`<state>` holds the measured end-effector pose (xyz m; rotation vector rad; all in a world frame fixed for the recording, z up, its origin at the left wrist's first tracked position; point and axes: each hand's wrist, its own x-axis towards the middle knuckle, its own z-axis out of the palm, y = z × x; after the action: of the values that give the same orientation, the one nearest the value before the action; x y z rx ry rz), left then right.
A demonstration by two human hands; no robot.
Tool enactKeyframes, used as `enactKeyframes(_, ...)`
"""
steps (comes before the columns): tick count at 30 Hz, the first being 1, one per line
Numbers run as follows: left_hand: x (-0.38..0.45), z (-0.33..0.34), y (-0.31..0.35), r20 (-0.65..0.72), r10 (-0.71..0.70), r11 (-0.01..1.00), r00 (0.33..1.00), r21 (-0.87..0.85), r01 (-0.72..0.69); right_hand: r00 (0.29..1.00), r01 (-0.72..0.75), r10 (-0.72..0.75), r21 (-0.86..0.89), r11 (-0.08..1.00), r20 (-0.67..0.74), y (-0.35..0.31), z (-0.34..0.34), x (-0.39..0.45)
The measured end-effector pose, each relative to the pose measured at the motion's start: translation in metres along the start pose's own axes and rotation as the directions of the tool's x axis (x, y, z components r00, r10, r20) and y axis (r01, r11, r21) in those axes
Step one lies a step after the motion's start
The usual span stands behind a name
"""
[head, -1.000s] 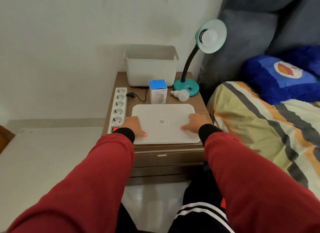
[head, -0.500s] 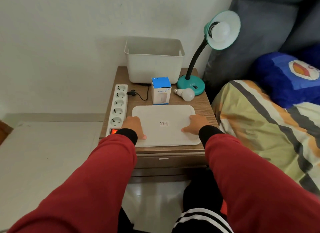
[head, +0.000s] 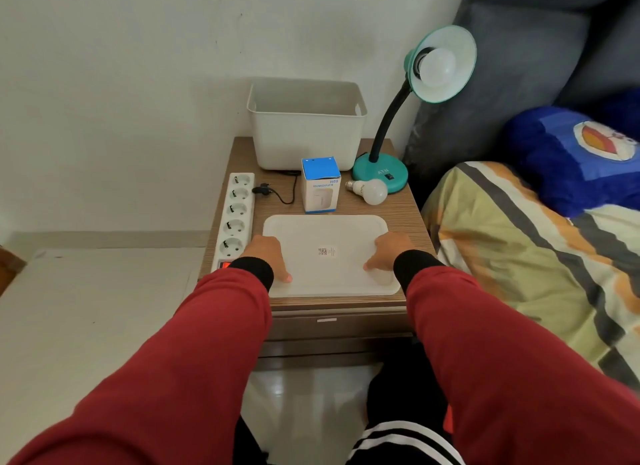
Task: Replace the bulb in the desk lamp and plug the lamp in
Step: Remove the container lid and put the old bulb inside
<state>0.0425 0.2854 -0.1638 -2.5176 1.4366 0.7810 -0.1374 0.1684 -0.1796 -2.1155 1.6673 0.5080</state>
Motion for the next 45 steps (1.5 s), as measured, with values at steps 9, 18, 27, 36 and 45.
enactKeyframes(9, 0.003, -0.040, 0.019, -0.053, 0.038, 0.998, 0.998, 0.050, -0.036, 0.993, 0.117, -0.116, -0.039, 0.992, 0.038, 0.008, -0.052, -0.015)
enactKeyframes(18, 0.025, -0.088, 0.024, -0.056, 0.029, 0.990, 0.998, 0.142, -0.020, 0.992, 0.124, -0.125, -0.140, 0.982, 0.004, 0.000, -0.094, 0.004)
enactKeyframes(27, 0.073, -0.125, 0.030, -0.103, 0.018, 0.990, 0.995, 0.138, -0.003, 0.967, 0.203, -0.210, -0.060, 0.977, -0.145, -0.014, -0.126, 0.045)
enactKeyframes(36, 0.115, -0.111, 0.025, -0.025, 0.021, 0.987, 0.999, 0.162, -0.017, 0.974, 0.153, -0.155, -0.023, 0.988, -0.167, -0.026, -0.098, 0.093)
enactKeyframes(45, 0.110, -0.123, 0.013, 0.013, -0.025, 0.983, 1.000, 0.181, 0.022, 0.981, 0.097, -0.098, -0.013, 0.995, -0.168, -0.032, -0.109, 0.083)
